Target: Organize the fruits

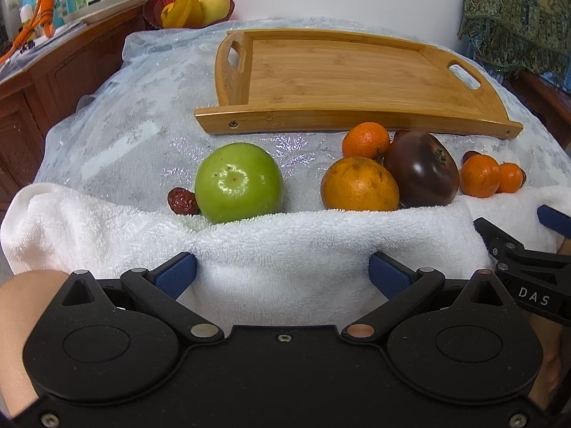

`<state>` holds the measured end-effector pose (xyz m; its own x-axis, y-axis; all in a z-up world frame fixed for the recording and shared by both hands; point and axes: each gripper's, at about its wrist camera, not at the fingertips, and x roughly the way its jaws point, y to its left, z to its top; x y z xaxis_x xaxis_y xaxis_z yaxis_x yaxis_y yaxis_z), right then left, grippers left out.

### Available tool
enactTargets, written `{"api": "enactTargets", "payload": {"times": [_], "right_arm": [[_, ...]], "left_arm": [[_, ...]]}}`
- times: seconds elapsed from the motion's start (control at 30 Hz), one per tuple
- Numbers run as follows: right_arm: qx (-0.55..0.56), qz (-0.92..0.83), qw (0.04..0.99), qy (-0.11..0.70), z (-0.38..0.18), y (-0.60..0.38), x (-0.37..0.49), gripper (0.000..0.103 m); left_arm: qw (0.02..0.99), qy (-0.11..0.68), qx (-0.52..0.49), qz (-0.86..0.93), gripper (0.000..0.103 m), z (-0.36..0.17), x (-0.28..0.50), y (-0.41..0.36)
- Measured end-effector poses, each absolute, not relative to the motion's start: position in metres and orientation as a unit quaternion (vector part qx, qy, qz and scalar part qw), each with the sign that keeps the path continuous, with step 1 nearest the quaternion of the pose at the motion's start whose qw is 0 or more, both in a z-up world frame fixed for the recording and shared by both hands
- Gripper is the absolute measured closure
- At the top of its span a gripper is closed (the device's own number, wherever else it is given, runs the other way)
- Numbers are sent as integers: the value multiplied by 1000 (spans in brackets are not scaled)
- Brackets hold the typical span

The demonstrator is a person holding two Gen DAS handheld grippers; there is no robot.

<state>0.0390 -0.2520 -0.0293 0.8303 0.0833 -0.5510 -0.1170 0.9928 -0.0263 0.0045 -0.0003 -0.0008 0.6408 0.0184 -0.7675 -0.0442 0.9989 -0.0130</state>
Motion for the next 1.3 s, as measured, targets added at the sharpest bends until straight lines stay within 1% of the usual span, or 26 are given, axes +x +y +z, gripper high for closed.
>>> {"api": "enactTargets", "payload": {"times": [0.2,0.33,0.53,0.6,0.67,0.83,0.87,0.9,0.97,1.03,1.07,1.13,1.2,1.3], "right_arm": [[-28,48,959,277,-32,-253,37,0],[-30,51,958,281,-31,-253,38,0],[-17,58,962,265,-29,-256,31,0],[-7,66,964,259,-27,-258,29,0],[5,72,966,250,-24,-260,26,3],[33,72,970,230,-19,-267,22,14],[38,73,970,228,-18,-268,22,15],[41,74,971,225,-17,-269,21,19],[45,75,971,222,-14,-270,22,25],[47,70,972,219,-11,-271,23,36],[48,67,972,218,-9,-271,24,39],[49,63,972,219,-7,-273,27,48],[48,67,971,224,-7,-274,31,55],[38,66,971,227,-6,-272,34,63]], "left_arm": [[907,421,-5,17,0,-2,3,-2],[908,418,19,11,0,-3,0,-7],[913,408,17,6,0,2,-7,-5],[917,399,15,7,4,7,-11,-3],[922,387,15,8,8,13,-15,-2],[939,342,18,7,29,34,-26,3],[943,334,18,8,30,38,-27,3],[946,325,18,10,33,41,-27,4],[951,309,18,16,35,46,-28,5],[954,299,22,25,38,47,-26,6],[953,300,23,27,41,47,-24,7],[952,305,15,27,51,44,-20,10],[950,312,1,26,55,40,-17,13],[948,316,-13,29,56,34,-13,17]]}}
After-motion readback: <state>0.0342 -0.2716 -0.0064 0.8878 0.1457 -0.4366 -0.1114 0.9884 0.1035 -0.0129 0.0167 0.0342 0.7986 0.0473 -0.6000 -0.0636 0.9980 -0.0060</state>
